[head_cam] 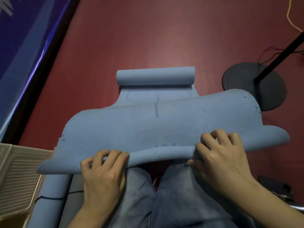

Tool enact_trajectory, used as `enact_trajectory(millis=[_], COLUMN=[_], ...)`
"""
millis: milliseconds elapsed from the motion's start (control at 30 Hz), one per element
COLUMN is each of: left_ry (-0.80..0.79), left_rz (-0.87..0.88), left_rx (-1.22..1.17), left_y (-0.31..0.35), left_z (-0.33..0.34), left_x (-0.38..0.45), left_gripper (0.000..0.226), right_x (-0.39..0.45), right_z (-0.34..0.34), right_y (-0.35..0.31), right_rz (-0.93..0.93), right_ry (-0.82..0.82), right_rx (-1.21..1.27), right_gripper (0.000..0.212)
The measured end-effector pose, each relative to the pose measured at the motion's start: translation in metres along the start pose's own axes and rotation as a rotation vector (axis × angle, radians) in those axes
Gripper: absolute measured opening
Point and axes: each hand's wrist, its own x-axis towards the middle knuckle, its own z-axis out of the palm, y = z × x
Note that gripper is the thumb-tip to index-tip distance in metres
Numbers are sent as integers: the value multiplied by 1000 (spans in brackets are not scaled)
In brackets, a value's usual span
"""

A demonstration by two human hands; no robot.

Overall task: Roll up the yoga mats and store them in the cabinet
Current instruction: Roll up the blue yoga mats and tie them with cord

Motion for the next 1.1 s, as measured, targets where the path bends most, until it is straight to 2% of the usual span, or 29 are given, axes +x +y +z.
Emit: enact_trajectory(millis=[33,167,467,567,667,833,900,967,1100], left_ry=[-5,-77,-43,-110,-181,-318,-394,-381,-351], left_rz=[9,18,60,82,21,3,-70,-134,-135], left_rx=[-3,33,-63,-101,-185,-340,-433,-496,-383], left_y=[0,0,-12,-21,-30,-40,-36,-30,-30], left_z=[-1,1,6,5,2,-14,-13,-7,-2], left_x=[-3,-7,10,24,40,30,22,21,30], left_gripper=[17,42,34,33,32,36,28,23,26], right_x=[-2,-4,2,12,21,-4,-19,-26,-18], right_z=[0,3,10,12,2,-14,-7,-1,1], right_y=[-1,-2,-1,2,9,4,2,4,0], right_rz=[-6,11,96,131,217,166,118,108,120], right_ry=[16,63,-22,6,6,-25,-67,-69,-59], right_rx=[-6,-3,7,158,354,368,371,386,358], right_gripper=[35,31,41,33,21,18,17,19,21])
